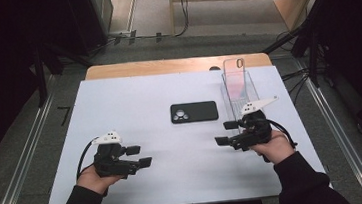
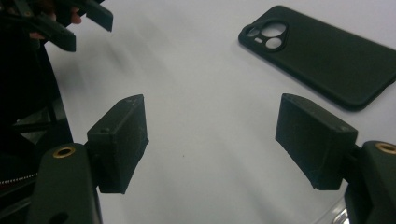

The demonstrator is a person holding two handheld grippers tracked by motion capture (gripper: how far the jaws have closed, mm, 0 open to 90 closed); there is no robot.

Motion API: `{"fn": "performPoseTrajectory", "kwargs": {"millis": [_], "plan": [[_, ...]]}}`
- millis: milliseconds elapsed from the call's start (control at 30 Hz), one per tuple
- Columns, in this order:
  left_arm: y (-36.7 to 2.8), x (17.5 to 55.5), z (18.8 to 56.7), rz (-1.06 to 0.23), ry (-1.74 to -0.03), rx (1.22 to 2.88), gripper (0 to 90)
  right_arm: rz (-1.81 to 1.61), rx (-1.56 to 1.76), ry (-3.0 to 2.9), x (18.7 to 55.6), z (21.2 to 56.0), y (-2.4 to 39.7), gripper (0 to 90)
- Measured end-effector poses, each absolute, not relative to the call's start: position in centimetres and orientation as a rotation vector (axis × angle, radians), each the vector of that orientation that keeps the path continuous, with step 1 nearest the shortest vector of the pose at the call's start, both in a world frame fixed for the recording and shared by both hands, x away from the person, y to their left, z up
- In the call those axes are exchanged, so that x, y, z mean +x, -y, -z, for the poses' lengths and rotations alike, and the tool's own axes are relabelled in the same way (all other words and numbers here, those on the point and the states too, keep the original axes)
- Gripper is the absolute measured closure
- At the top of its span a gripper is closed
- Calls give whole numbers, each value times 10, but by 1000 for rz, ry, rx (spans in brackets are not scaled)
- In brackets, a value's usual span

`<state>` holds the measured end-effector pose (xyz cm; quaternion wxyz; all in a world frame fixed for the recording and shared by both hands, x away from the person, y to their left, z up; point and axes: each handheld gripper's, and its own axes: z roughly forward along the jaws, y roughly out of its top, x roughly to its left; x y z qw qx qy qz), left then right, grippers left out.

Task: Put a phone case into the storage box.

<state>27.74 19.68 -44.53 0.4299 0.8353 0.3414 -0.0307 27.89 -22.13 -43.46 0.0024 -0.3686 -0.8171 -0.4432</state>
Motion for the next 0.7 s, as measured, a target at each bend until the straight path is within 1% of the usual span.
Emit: {"fn": "performPoseTrajectory", "kwargs": {"millis": [200, 700], "plan": [[-195, 275, 445, 78, -843, 2089, 300, 1363, -1118, 2592, 267, 445, 224, 231], [-196, 275, 446, 83, -832, 2087, 301, 1331, -1061, 2621, 259, 453, 224, 231]]}}
